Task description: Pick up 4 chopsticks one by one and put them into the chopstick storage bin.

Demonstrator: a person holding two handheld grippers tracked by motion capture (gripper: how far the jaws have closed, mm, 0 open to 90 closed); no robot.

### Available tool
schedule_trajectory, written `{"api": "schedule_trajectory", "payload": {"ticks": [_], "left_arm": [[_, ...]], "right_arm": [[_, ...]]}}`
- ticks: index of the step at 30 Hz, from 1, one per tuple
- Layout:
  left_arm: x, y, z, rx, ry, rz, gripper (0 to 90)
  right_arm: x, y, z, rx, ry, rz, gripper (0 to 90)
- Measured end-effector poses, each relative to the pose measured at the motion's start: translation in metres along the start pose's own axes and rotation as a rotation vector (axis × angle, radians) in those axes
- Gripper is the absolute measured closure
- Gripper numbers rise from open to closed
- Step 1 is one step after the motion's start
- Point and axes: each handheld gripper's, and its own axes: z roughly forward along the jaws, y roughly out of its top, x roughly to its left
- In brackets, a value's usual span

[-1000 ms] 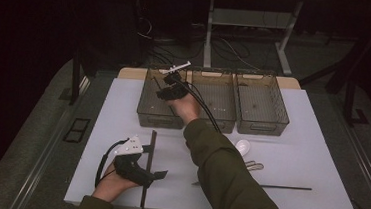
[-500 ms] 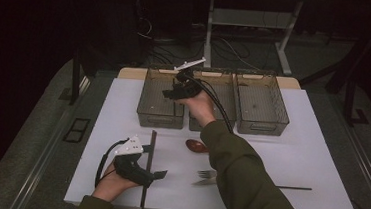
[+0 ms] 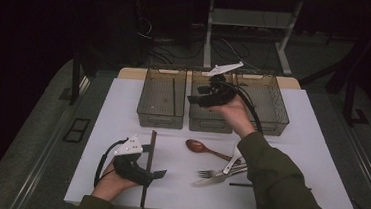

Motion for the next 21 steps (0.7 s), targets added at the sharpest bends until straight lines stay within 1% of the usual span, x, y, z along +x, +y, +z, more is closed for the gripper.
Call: {"api": "schedule_trajectory", "payload": {"ticks": [3,4,6,8,9,12,16,18,20,21], "left_arm": [[0.001,0.0,0.0,0.012,0.002,0.005,0.0],[0.001,0.0,0.0,0.013,0.001,-0.003,0.0],[0.002,-0.001,0.001,0.019,0.003,-0.003,0.0],[0.003,-0.001,0.001,0.021,0.005,-0.002,0.0],[0.003,-0.001,0.001,0.019,0.006,-0.005,0.0],[0.003,-0.001,0.001,0.018,0.006,-0.005,0.0],[0.003,-0.001,0.001,0.019,0.006,-0.005,0.0],[0.002,-0.001,0.001,0.024,0.007,-0.002,0.0],[0.002,-0.001,0.001,0.022,0.01,-0.002,0.0],[0.002,0.0,0.0,0.02,0.01,-0.003,0.0]], "right_arm": [[-0.005,-0.01,-0.016,-0.006,0.02,-0.015,36.7],[-0.007,-0.014,-0.021,-0.009,0.021,-0.016,36.6],[-0.009,-0.021,-0.03,-0.014,0.032,-0.013,36.6],[-0.012,-0.027,-0.038,-0.008,0.038,-0.023,36.3],[-0.013,-0.031,-0.042,-0.008,0.039,-0.031,36.2],[-0.016,-0.041,-0.054,-0.015,0.042,-0.029,36.2],[-0.016,-0.057,-0.072,-0.049,0.016,-0.033,37.7],[-0.015,-0.065,-0.079,-0.045,0.024,-0.044,37.4],[-0.015,-0.073,-0.087,-0.042,0.018,-0.056,37.5],[-0.014,-0.076,-0.09,-0.046,0.021,-0.054,37.8]]}}
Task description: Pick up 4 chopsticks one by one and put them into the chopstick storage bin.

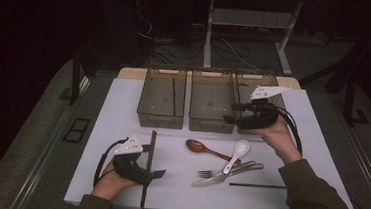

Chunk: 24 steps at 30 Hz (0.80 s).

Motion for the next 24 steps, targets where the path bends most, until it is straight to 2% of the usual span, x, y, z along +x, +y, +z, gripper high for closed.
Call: {"api": "schedule_trajectory", "payload": {"ticks": [4,12,17,24], "left_arm": [[0.0,0.001,-0.001,0.003,0.006,0.0,0.0],[0.003,0.0,0.001,0.009,0.005,0.001,0.0],[0.003,-0.001,0.0,0.009,0.002,0.009,0.0],[0.001,-0.003,-0.005,0.011,0.015,0.012,0.0]], "right_arm": [[0.003,-0.013,-0.014,0.01,0.014,-0.018,38.7],[0.011,-0.036,-0.032,0.1,0.039,-0.059,40.8],[0.016,-0.048,-0.037,0.139,0.055,-0.063,41.4],[0.021,-0.067,-0.044,0.209,0.054,-0.079,45.4]]}}
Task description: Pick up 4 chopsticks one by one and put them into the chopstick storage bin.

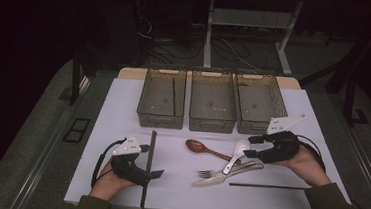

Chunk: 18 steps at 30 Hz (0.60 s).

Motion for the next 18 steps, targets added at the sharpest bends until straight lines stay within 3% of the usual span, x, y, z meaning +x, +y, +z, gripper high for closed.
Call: {"api": "schedule_trajectory", "payload": {"ticks": [8,18], "left_arm": [[-0.001,0.0,0.0,-0.002,0.002,0.002,0.0],[0.0,-0.001,-0.003,0.0,0.01,-0.002,0.0]], "right_arm": [[0.008,-0.021,-0.004,0.019,0.024,-0.012,54.3],[0.033,-0.037,0.009,0.037,0.099,-0.068,66.0]]}}
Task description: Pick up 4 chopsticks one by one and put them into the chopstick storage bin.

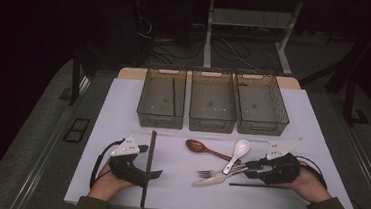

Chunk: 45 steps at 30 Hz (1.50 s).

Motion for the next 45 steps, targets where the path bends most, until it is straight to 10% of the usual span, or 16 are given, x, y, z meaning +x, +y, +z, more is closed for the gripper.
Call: {"api": "schedule_trajectory", "payload": {"ticks": [15,45], "left_arm": [[-0.002,0.0,0.001,0.004,-0.002,0.005,0.0],[-0.002,0.0,0.001,0.007,0.0,0.011,0.0]], "right_arm": [[0.011,-0.009,0.031,0.107,0.109,-0.094,89.4],[0.008,0.001,0.05,0.081,0.036,-0.083,89.3]]}}
